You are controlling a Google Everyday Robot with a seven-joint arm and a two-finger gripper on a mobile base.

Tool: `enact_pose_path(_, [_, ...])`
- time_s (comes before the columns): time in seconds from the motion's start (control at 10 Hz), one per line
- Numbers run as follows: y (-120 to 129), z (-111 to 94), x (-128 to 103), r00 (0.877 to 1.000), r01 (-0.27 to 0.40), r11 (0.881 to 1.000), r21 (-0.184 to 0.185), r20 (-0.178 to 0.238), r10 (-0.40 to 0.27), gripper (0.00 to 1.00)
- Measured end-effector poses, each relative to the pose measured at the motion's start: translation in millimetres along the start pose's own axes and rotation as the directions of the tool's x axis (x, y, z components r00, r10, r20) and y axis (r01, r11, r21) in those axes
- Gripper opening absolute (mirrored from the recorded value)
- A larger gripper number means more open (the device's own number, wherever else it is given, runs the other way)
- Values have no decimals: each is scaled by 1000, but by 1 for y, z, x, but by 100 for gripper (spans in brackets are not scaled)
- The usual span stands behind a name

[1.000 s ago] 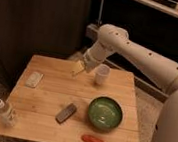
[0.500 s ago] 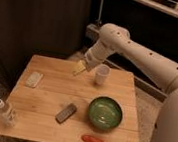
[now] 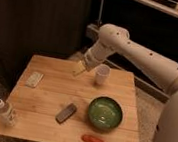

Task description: Pick up the ceramic cup

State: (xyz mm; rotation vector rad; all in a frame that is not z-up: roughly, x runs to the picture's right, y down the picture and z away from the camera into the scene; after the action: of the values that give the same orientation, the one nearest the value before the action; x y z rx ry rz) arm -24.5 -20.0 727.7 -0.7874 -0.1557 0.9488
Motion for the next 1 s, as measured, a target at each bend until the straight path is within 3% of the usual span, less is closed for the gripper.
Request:
enact_pose_path(0.5, [-52, -15, -4, 990, -110, 994, 21, 90, 107, 65])
enact_pose_path(0.8, [-71, -24, -7, 983, -148, 988, 39, 118, 142, 65])
enact_pose_path(1.0, [-93, -35, -1, 970, -200, 978, 53, 148, 190, 65])
